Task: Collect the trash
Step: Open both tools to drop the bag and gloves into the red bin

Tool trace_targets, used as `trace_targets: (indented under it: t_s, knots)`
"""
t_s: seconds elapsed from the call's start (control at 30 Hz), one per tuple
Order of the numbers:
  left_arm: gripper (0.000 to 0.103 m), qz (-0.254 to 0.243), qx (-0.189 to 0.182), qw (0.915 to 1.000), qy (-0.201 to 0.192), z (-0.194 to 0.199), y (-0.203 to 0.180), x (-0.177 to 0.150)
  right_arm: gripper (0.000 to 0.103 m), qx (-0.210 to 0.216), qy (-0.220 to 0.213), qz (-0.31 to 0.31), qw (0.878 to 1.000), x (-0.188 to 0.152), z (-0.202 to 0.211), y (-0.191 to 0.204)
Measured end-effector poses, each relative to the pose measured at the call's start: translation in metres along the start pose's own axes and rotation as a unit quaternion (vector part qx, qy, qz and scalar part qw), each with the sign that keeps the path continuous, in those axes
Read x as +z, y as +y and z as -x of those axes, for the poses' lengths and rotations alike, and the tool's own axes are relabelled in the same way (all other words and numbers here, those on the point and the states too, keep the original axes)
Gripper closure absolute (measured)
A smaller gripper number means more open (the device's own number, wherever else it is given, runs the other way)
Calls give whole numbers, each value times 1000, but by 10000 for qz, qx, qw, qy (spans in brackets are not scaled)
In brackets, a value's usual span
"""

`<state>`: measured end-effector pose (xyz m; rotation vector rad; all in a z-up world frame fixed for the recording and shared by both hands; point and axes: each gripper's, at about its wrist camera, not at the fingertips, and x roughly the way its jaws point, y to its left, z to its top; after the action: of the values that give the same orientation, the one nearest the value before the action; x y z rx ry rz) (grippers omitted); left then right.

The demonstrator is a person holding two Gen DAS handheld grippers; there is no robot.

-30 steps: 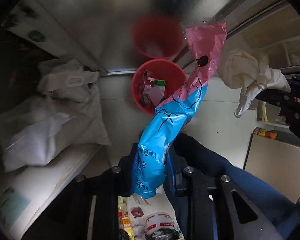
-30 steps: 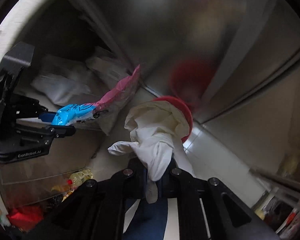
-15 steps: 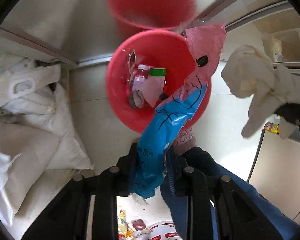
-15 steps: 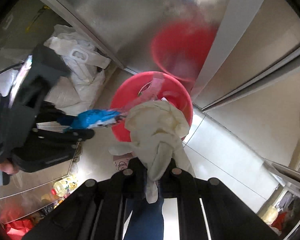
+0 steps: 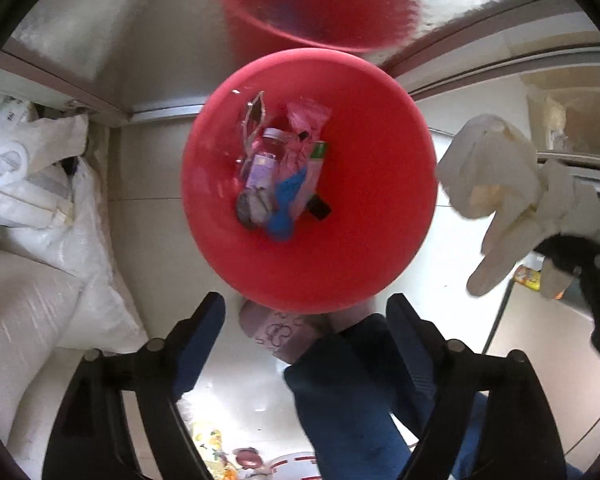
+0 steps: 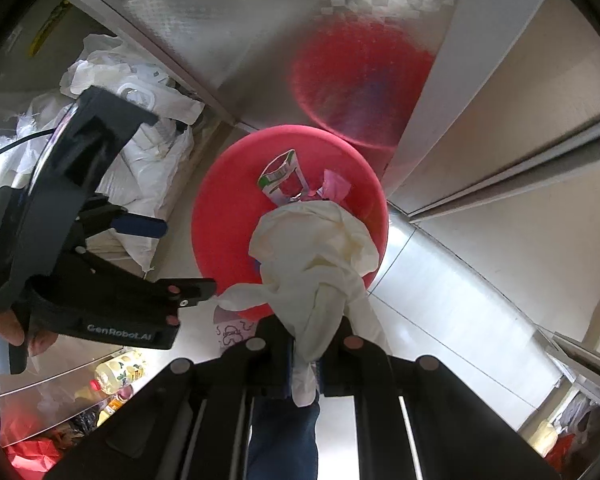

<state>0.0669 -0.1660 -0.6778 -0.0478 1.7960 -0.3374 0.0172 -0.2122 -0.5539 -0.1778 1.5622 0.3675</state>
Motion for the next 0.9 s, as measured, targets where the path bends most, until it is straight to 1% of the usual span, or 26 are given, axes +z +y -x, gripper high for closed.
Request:
trace_targets:
  t_s: [0.1, 0.2, 0.23, 0.3, 0.4, 0.43, 0.5, 0.53, 0.57, 0.6, 0.63, 0.67, 0.7, 0.77, 0.8, 0.83, 0.87, 0.9]
  knots:
    - [20, -69, 16, 10000, -20, 5, -4, -2, 95, 22, 11, -24, 10000, 1, 6, -2]
    - [14, -134, 93, 9999, 14, 11, -5, -6, 95, 110, 8, 4, 9999, 4, 3, 0]
    - [14, -159, 144, 9998, -3, 12, -5, -6, 95, 130, 1, 4, 9999, 4, 4, 2]
    - [14, -188, 247, 9995, -83, 14, -1, -8, 95, 155, 27, 33, 9999, 4, 3, 5]
    - [14, -90, 250, 9995, -197, 21, 5, -12, 95, 155, 23, 124, 9998, 7, 0, 10]
    - [12, -54, 240, 9994, -237, 21, 6, -13, 95, 153, -1, 163, 9998, 9, -1, 11]
    - [6, -16, 277, 9991, -324, 24, 10, -14, 86, 130, -41, 226, 9997, 10, -1, 13]
    - [0, -16, 346, 9987, -361, 26, 11, -15, 84, 92, -53, 233, 9997, 10, 0, 14]
    - [0, -11, 395, 9984, -408, 27, 12, -16, 80, 75, -67, 238, 9997, 10, 1, 13]
    - [0, 4, 414, 9981, -446, 29, 13, -17, 73, 33, -83, 230, 9997, 9, 2, 13]
    - [0, 29, 406, 9980, -492, 33, 14, -18, 68, -1, -99, 205, 9997, 9, 3, 13]
    - [0, 54, 375, 9979, -525, 36, 15, -20, 57, -1, -107, 169, 9998, 8, 4, 12]
    - [0, 68, 357, 9979, -537, 38, 17, -21, 52, -7, -102, 121, 9999, 8, 3, 12]
    - [0, 111, 385, 9977, -552, 45, 19, -23, 52, -7, -81, 79, 9999, 8, 7, 12]
    - [0, 121, 400, 9976, -555, 49, 20, -24, 50, -49, -83, 74, 9999, 8, 10, 12]
    - [0, 132, 403, 9975, -564, 55, 20, -26, 47, -77, -99, 70, 9999, 8, 14, 13]
    - [0, 145, 397, 9975, -569, 62, 19, -29, 39, -82, -113, 63, 9999, 8, 18, 14]
    - [0, 156, 388, 9974, -583, 68, 19, -30, 34, -64, -129, 53, 9999, 8, 23, 16]
